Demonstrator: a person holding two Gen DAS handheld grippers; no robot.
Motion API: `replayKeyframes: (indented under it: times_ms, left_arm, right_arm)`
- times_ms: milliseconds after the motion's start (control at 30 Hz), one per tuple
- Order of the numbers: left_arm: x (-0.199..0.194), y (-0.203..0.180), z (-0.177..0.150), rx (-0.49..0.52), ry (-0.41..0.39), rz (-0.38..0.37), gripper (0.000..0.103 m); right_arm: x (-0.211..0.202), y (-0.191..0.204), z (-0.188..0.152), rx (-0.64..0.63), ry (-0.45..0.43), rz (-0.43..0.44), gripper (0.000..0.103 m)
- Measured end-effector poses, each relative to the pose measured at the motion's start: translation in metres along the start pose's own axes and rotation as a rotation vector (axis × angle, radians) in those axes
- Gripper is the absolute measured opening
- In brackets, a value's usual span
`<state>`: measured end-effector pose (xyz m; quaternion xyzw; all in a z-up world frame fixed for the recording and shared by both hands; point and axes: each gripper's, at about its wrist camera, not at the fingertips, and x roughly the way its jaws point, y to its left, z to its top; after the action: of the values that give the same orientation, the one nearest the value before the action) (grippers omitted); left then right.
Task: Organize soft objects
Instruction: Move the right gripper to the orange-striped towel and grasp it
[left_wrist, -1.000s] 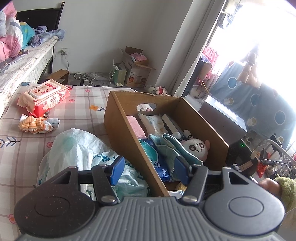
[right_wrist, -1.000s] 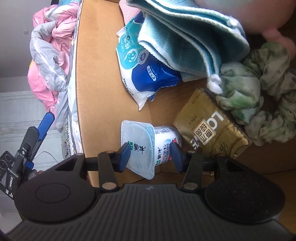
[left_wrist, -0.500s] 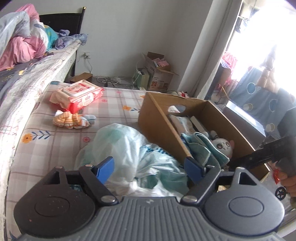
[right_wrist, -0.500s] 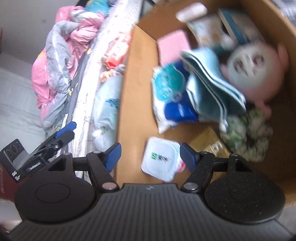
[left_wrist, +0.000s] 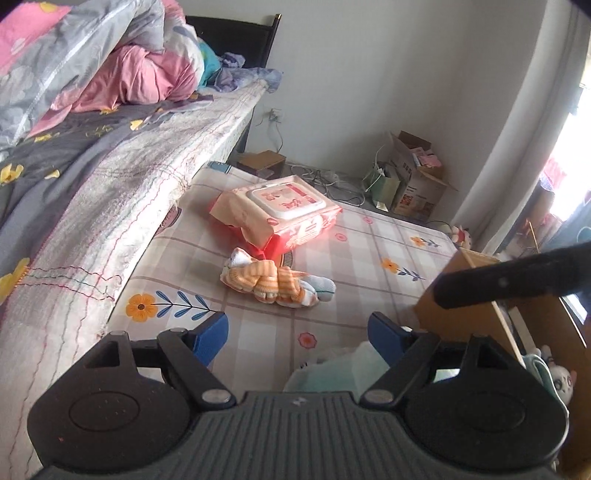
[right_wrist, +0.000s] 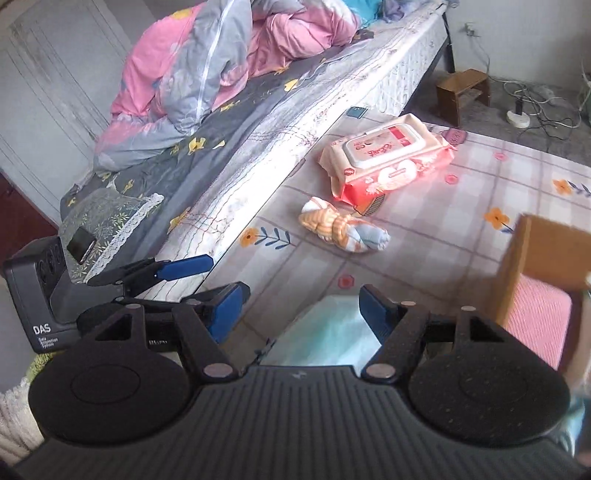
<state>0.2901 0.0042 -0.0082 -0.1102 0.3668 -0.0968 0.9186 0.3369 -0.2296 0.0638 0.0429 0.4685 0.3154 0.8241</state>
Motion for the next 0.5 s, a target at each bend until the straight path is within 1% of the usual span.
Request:
replayKeyframes:
  times_ms: [67,133,200,267,333,400,500]
  left_arm:
    - [0.023,0.008,0.007,-0.036,0.031,-0.012,0.083]
    - [0.046,0.014,0.011,-0.058,0.051,-0.027,0.083]
    - [0.064,0.018,0.013,-0.066,0.064,-0.032,0.083]
    - [0.079,0.022,0.014,-0.069,0.081,-0.032,0.082]
    - [0.093,0.026,0.016,-0.094,0.101,-0.039,0.079]
    - [0.103,0.030,0.017,-0.121,0.117,-0.060,0.078]
    - [0.114,0.031,0.017,-0.134,0.129,-0.076,0.076]
  right_arm:
    - [0.037,-0.004,0.027,0.004,0.041,0.003,0.069]
    - [0.077,-0.017,0.050,0.054,0.082,0.034,0.068]
    - [0.108,-0.031,0.067,0.094,0.111,0.041,0.067]
    - [0.135,-0.043,0.077,0.117,0.124,0.038,0.064]
    - [0.159,-0.053,0.083,0.134,0.138,0.032,0.062]
    - [0.180,-0.059,0.087,0.120,0.152,0.017,0.061]
    - [0.209,-0.067,0.086,0.128,0.202,-0.002,0.060]
